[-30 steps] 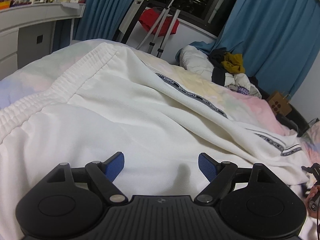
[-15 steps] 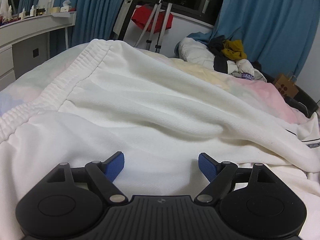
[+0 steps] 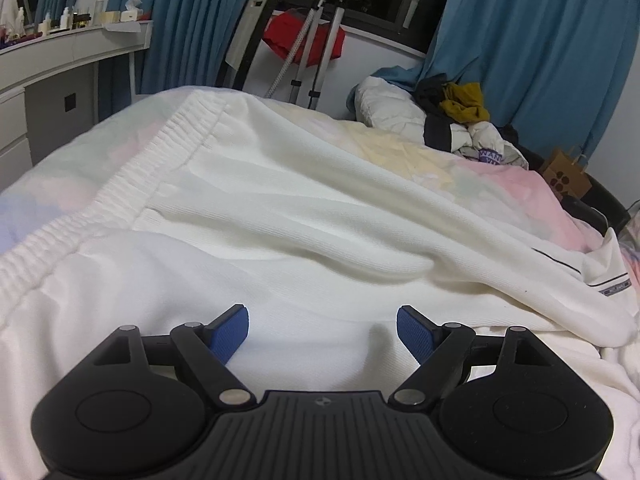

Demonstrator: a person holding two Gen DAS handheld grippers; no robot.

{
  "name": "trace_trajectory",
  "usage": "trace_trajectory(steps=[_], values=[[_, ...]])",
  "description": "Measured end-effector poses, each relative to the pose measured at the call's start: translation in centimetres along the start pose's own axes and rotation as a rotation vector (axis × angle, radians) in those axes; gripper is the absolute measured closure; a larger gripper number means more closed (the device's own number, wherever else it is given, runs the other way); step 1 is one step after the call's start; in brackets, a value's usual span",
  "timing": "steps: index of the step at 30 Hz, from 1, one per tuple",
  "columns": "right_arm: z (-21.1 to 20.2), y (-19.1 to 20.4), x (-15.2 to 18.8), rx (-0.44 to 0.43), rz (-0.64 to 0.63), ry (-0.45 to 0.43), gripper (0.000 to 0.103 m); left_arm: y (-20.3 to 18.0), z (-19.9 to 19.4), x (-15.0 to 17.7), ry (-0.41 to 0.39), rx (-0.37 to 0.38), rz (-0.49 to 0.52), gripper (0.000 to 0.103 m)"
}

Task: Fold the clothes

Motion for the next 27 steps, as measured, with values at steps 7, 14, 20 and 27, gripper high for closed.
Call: trace_trajectory(steps=[7,14,20,27], values=[[-9.5,3.4,5.4,-0.18,-0.135,-0.007,0.027,-0.5,-1.5,-3.5,-0.039,-0.049,0.185,0.016],[-10.1,7.0,9.2,-0.26,-0.319,0.005,0.027,2.6,2.8,-9.4,-0.026,-0.074,0.337,0.01],[-6.5,8.3,10.8,-0.209,-0.358,0.063,0.027,6.3,8.2,-13.1,0.034,-0.087,0.272,0.02],[-4.5,11.7,12.5,-0.182,-0.521,-0.018,0.027,10.0,12.8,-17.2,0.075,-0.105,0.188,0.092]])
Point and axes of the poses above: each gripper's, at about its wrist camera, not at the fingertips, and z roughly the way its jaws point, y to its left, x to its underside, the point moved 5 cm from there along z, roughly the way its jaws point, and after that the axes turned 10 degrees about x, right-handed, at the moved point
